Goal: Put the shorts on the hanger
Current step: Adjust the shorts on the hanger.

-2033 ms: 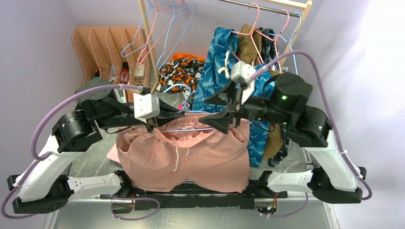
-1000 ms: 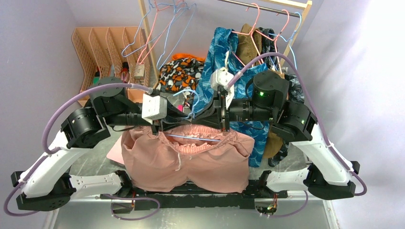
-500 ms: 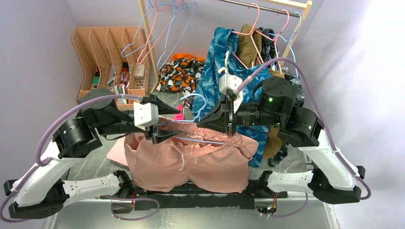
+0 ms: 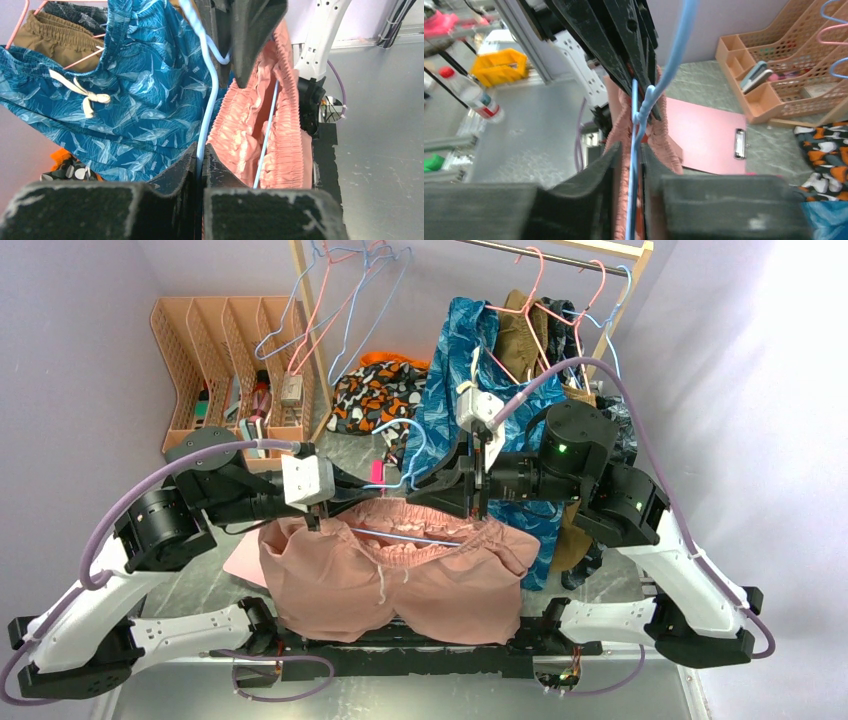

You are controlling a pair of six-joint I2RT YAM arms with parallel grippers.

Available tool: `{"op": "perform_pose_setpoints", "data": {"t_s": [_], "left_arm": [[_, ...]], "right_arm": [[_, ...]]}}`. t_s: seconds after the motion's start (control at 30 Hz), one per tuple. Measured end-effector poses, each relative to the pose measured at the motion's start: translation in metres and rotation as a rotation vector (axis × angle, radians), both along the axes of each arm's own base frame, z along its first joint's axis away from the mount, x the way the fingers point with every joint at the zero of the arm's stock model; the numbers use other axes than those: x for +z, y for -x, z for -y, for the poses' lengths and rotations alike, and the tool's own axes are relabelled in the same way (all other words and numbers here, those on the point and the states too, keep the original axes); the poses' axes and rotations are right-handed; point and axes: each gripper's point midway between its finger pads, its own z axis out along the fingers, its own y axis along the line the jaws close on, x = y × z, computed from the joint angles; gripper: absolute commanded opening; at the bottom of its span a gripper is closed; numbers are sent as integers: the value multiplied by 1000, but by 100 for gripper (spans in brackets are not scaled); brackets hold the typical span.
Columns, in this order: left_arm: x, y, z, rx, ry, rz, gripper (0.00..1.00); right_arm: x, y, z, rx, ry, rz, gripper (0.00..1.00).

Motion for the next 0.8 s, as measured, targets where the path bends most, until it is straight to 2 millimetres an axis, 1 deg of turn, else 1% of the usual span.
{"op": "perform_pose_setpoints", "data": {"t_s": [0.03,0.13,0.27,0.43,0.5,0.53,0.57,0.63,0.67,0.7,0.73,0.77,0.8], "left_arm": [[1,0,0,1,2,1,7],[2,-1,1,2,7,2,7],[1,-2,2,2,7,1,7],[1,-2,2,2,8,-1,7],[1,-2,2,2,9,0,7],[1,-2,2,2,9,0,7],[1,-2,2,2,10,1,7],[2,-2,2,2,11,1,8],[2,-1,3,-2,12,2,18],[3,-1,2,-1,15,3,30],[3,-1,2,-1,17,5,39],[5,-1,1,1,23,10,51],[7,-1,1,4,30,12,59]], "right_arm": [[1,0,0,-1,-6,-9,38],[10,3,-3,7,-42,-27,46],[18,2,-6,4,-73,-46,47],[13,-2,-12,-2,-64,-76,46],[11,-3,-15,-6,-64,-85,42],[9,-4,-16,-7,-62,-92,36],[8,-4,-17,-7,-64,-97,23],[8,-4,-19,-3,-67,-100,3],[8,-4,-19,-2,-69,-106,0],[8,-4,-20,0,-71,-110,0],[9,-2,-20,7,-73,-113,0],[9,-2,-21,13,-71,-116,0],[9,0,-21,22,-67,-117,0]]}}
